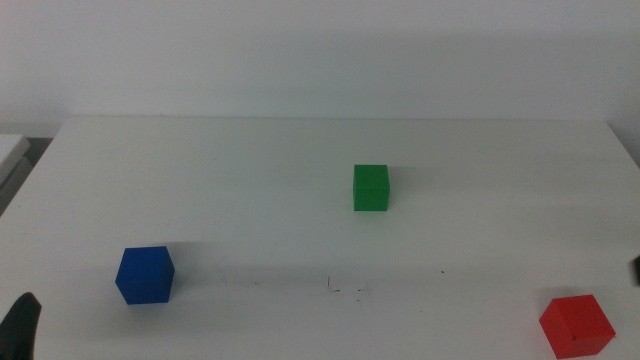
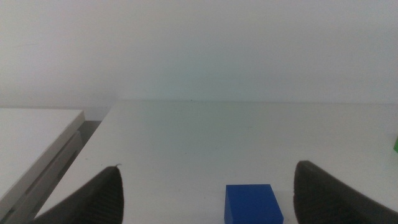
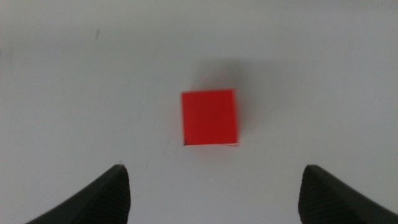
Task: Stack red cubes first, then green, then blue cubes in a specific spot.
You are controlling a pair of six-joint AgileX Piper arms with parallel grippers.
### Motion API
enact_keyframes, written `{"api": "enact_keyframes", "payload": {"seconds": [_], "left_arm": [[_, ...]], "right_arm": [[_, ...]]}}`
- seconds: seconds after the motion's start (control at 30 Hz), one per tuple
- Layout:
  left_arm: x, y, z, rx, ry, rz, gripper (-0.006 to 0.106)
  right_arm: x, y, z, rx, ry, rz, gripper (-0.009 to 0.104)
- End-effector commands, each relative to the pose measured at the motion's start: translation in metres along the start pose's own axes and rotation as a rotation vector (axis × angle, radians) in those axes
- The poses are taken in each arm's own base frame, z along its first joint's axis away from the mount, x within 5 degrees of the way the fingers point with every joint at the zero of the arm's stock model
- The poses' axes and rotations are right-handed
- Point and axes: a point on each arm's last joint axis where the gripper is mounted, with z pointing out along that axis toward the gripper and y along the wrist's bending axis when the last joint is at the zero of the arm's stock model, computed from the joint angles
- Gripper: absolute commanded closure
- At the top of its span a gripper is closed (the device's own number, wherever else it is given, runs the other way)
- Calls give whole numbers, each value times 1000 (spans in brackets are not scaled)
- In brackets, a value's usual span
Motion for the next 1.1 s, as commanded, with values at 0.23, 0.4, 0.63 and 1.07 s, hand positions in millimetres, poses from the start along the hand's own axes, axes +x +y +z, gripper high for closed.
{"api": "enact_keyframes", "payload": {"seconds": [0.23, 0.4, 0.63, 1.07], "left_arm": [[-2, 0, 0, 3, -18, -4, 7], [-2, 0, 0, 3, -18, -4, 7], [-2, 0, 0, 3, -18, -4, 7], [-2, 0, 0, 3, -18, -4, 7]], "right_arm": [[-30, 6, 66, -2, 138, -82, 2], [-37, 5, 96, 1, 201, -79, 2], [-34, 4, 126, 3, 279, -74, 2], [-10, 0, 153, 22, 218, -67, 2]]}}
